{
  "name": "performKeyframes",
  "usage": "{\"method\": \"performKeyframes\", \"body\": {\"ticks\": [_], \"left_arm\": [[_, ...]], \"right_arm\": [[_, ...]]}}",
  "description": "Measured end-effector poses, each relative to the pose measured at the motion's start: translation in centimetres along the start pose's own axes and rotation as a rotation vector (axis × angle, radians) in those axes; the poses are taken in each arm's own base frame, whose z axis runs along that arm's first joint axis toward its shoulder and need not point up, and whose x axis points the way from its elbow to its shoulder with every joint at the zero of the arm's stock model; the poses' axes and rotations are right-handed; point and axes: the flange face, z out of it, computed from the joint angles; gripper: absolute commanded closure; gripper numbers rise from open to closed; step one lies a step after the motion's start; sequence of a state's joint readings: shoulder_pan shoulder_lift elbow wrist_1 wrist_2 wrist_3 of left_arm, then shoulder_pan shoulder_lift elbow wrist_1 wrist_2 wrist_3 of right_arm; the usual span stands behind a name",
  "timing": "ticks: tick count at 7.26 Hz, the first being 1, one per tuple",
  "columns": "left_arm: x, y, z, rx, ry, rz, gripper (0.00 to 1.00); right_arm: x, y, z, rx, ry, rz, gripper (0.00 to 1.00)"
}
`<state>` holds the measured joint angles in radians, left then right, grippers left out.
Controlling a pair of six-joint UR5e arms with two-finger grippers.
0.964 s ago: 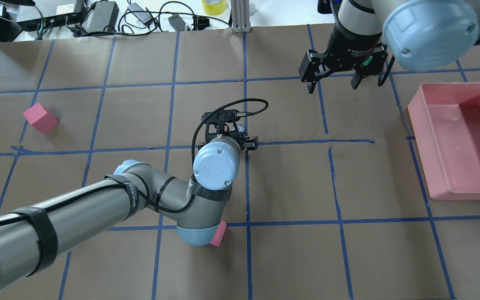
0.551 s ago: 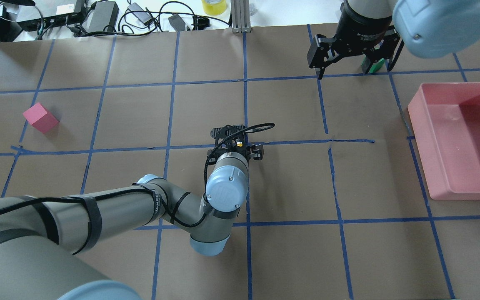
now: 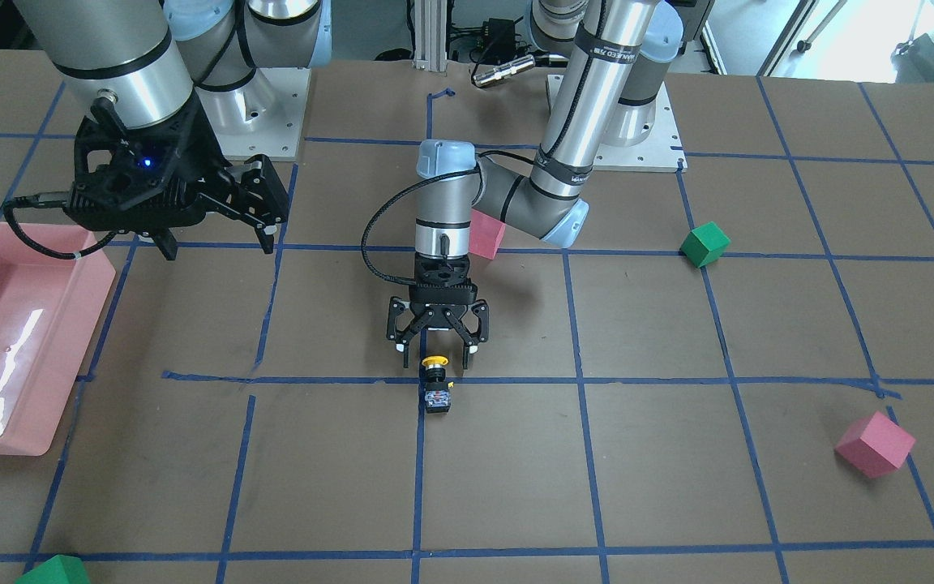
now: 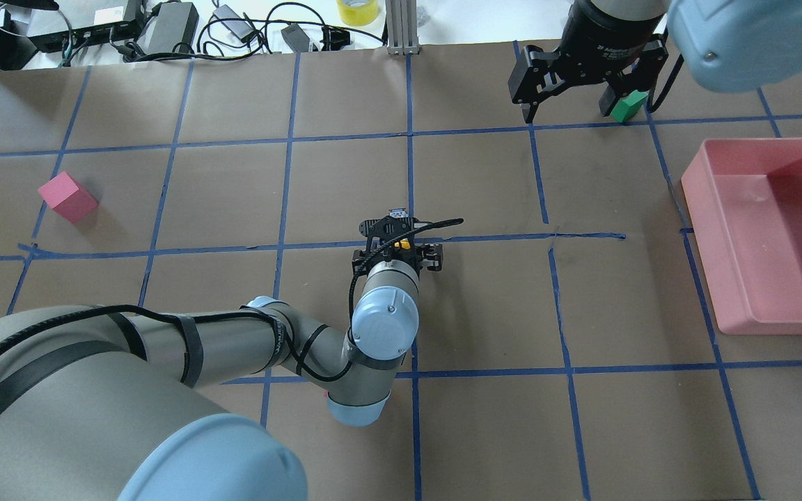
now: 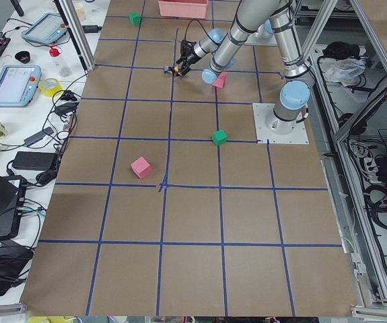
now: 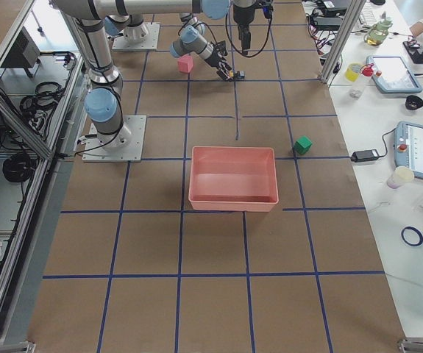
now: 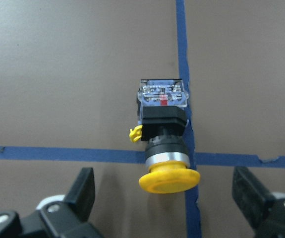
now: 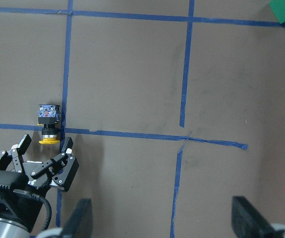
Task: Align button upright
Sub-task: 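Lower the left gripper and grasp the button by its yellow cap, then lift the button with the left gripper and rotate it cap-up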
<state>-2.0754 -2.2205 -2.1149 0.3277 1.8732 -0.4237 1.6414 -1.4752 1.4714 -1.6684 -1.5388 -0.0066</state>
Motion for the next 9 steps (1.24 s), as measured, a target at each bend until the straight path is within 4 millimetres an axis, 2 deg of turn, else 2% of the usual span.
{"method": "performKeyframes", "body": {"ticks": [1,2,3,6,7,9], "left_arm": [[0.0,0.0,0.2,0.0,0.0,0.002,0.76],[0.1,0.1,0.2,0.0,0.0,0.004,0.93],[0.1,0.1,0.2,-0.001,0.001,0.005,1.0],[0.3,-0.6,-0.4,0.011,0.009,0.009,1.0],[0.6,-1.9,-1.0,0.026,0.017,0.009,1.0],[0.9,-6.3,-1.3,-0.019,0.003,0.0,1.0]], "right_arm": [[0.1,0.3,-0.1,-0.001,0.007,-0.002,0.0],[0.1,0.5,-0.1,0.001,0.012,-0.001,0.0],[0.1,0.5,0.0,-0.002,0.012,0.002,0.0],[0.2,0.6,-0.5,0.012,0.012,-0.001,0.0],[0.2,0.8,-0.7,0.009,0.013,-0.001,0.0],[0.2,0.9,-1.0,0.013,0.011,-0.002,0.0]]}}
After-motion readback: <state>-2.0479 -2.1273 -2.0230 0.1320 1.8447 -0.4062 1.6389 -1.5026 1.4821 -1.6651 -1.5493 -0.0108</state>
